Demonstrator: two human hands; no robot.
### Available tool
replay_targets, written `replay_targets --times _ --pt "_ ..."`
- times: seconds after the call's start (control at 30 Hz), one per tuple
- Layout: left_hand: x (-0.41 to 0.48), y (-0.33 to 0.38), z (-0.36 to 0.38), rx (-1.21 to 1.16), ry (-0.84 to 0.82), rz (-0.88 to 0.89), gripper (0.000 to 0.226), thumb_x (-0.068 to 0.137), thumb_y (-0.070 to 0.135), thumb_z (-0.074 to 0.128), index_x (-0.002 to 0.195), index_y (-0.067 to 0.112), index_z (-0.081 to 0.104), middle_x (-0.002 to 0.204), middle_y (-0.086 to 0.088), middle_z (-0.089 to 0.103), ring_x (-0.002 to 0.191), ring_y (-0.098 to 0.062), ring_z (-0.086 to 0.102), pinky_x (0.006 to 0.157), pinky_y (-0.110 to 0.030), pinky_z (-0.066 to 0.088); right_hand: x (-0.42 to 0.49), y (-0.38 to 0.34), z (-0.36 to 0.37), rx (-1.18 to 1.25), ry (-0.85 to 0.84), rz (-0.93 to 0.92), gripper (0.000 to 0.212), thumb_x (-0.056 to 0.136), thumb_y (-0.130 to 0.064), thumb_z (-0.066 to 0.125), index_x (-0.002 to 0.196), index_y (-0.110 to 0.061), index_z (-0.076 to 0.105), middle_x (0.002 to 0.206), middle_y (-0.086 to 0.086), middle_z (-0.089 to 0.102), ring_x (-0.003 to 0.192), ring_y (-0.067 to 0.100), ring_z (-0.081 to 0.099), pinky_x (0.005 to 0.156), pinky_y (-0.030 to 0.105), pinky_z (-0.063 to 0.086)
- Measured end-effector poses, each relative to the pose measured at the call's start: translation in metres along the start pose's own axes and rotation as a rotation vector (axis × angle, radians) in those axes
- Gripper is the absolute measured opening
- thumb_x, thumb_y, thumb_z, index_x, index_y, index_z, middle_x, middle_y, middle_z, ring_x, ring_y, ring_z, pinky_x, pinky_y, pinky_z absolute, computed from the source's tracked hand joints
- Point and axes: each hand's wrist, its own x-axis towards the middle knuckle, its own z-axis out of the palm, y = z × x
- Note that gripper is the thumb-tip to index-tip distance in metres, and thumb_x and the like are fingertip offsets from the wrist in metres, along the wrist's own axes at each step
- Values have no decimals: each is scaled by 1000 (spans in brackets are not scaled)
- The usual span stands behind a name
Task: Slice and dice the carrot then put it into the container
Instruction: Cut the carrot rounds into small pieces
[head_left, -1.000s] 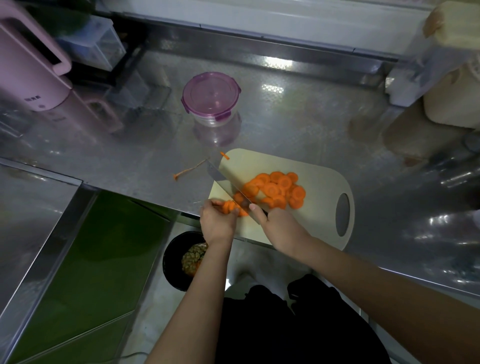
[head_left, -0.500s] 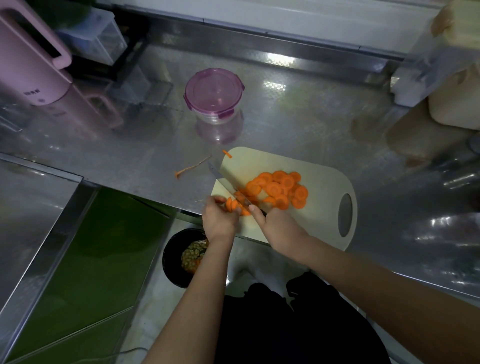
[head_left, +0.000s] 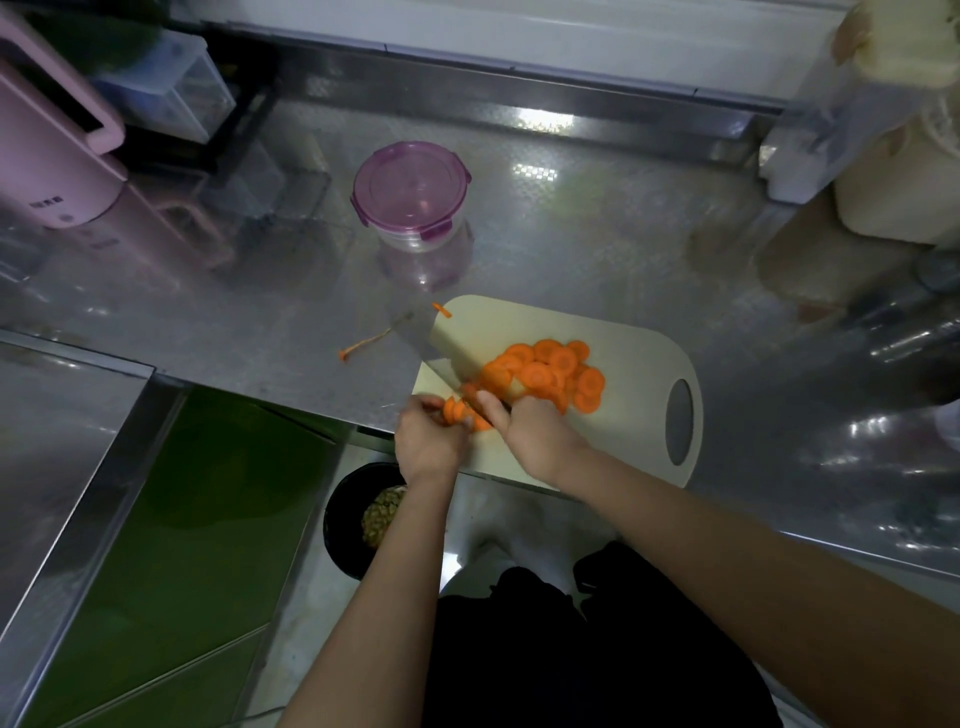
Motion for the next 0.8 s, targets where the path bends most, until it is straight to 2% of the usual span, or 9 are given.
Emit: replay_targets --times 0.07,0.1,0.23,0.3,0.37,0.5,0.67,0.73,0.8 --pt "0 0 0 4 -10 -13 29 73 15 77 92 17 55 82 2 58 88 -21 60 79 -30 48 2 6 -7 41 18 3 65 98 -51 29 89 3 64 87 15 65 88 27 61 78 31 44" --pt "0 1 0 0 -13 -20 29 74 15 77 93 16 55 80 4 56 85 -19 58 77 -28 46 2 8 -9 36 28 -5 66 98 -52 29 90 3 64 87 12 65 87 26 60 79 32 44" --pt "-1 0 -1 -21 -15 -24 31 75 15 76 96 15 55 79 6 54 80 -15 53 74 -26 44 -2 9 -11 42 84 -36 68 97 -53 29 87 2 67 83 19 67 85 29 62 81 35 47" --pt "0 0 -1 -9 -13 -25 31 75 17 77 98 15 56 83 4 56 81 -15 54 74 -26 44 -7 8 -13 48 53 -46 65 99 -48 30 73 3 61 71 17 61 76 28 60 71 32 43" --pt "1 -1 0 1 -10 -27 32 75 18 77 100 14 58 85 4 58 82 -15 54 76 -28 45 -14 6 -16 52 28 -55 59 101 -44 30 58 -6 46 58 12 48 64 25 53 63 32 38" --pt "3 -2 1 14 -7 -26 33 75 20 77 102 15 59 88 3 60 85 -16 57 79 -31 49 -20 10 -16 75 19 -25 59 100 -44 31 52 -11 38 51 5 41 51 14 43 52 23 32" --pt "3 -4 1 33 -13 -29 32 74 23 77 100 19 57 88 4 62 89 -18 61 79 -33 51 -25 14 -15 98 -7 -58 47 101 -39 33 57 -22 36 56 0 42 56 13 44 54 22 32" --pt "4 -4 0 49 -15 -35 33 74 25 77 100 20 56 88 4 62 89 -19 61 79 -32 50 -24 17 -14 108 -21 -43 41 100 -44 33 65 -24 42 65 -2 49 62 11 47 55 18 33" --pt "3 -4 0 50 -18 -34 33 74 25 77 99 20 56 86 5 61 88 -19 61 78 -32 50 -22 19 -12 107 -42 -24 33 98 -49 31 73 -29 43 73 -2 51 68 13 49 60 21 37"
